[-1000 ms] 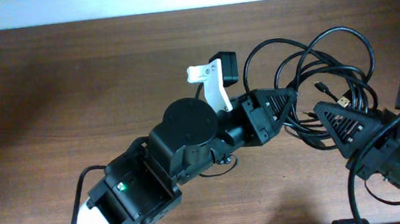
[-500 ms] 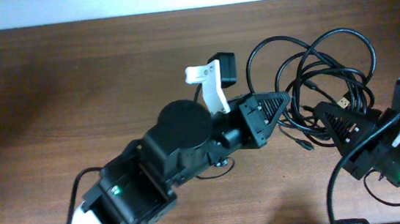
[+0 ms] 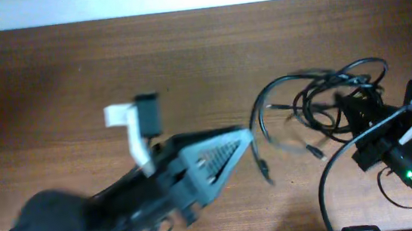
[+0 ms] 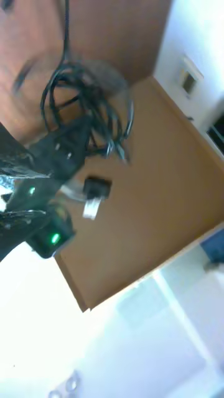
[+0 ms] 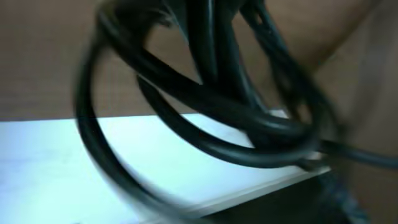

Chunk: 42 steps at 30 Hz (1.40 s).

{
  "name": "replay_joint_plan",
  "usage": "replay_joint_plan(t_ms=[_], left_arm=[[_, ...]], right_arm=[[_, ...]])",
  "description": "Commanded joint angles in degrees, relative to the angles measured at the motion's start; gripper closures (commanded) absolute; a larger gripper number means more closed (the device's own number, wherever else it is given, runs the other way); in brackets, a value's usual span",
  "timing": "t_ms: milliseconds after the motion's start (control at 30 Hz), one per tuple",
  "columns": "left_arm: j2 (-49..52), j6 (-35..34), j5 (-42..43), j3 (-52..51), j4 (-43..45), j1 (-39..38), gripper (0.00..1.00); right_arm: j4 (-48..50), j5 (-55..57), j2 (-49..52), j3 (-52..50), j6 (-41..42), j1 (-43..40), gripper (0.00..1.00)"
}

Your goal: Untangle cables

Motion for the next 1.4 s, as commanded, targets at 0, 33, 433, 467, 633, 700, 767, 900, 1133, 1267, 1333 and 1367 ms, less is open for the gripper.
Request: replay_joint_plan(t_ms=[0,33,433,467,633,700,767,900,1133,1267,1333,1367], left_arm=[[-1.44,4.68,-1.27,0.9,-2.03,0.2,0.8],[-1.42,6.86,-2.78,0.9,-3.19,0.2,0.78],[5.16,5.44,-8.76,0.9,-12.31,0.2,0.01],[6.51,4.59,-8.59,0.9,-12.31,0.2,0.01],[12.66,-4.81,-7.69,0.9,-12.26,0.2,0.02],[14.45,-8.96,-6.75,0.9,-11.93,0.2,0.05],[16.48,-9.4,-4.17,0.9,-8.22,0.17,0.1],[18.67,-9.42,-2.54,0.9,-5.27,0.02,0.14],[19.63,-9.4,-0.81,0.9,-3.32,0.04,1.0],[17.86,-9.35,1.09,0.9,-2.19,0.09,1.0],[15.43,-9.35,0.87,0.9,-1.42,0.17,1.0],[13.42,-9.35,0.83,0.9,-0.76,0.57,1.0]], right_arm=[[0.46,5.09,0.13,0.42,0.17,-0.31,0.96],[0.44,5.05,0.13,0.42,0.2,-0.31,0.96],[2.16,1.49,0.11,0.42,10.71,-0.31,0.96],[3.98,-1.88,0.11,0.42,12.35,-0.31,0.96],[11.54,-13.77,0.11,0.42,17.77,-0.31,0.96],[11.5,-14.82,0.11,0.42,18.93,-0.31,0.96],[11.47,-17.81,0.11,0.42,18.93,-0.31,0.96],[11.47,-20.39,0.11,0.42,18.93,-0.31,0.96],[11.5,-21.11,0.11,0.42,18.64,-0.31,0.96],[10.91,-18.34,0.13,0.42,14.6,-0.31,0.96],[9.03,-16.74,0.13,0.42,10.95,-0.31,0.96],[6.69,-14.47,0.13,0.42,8.35,-0.33,0.96]])
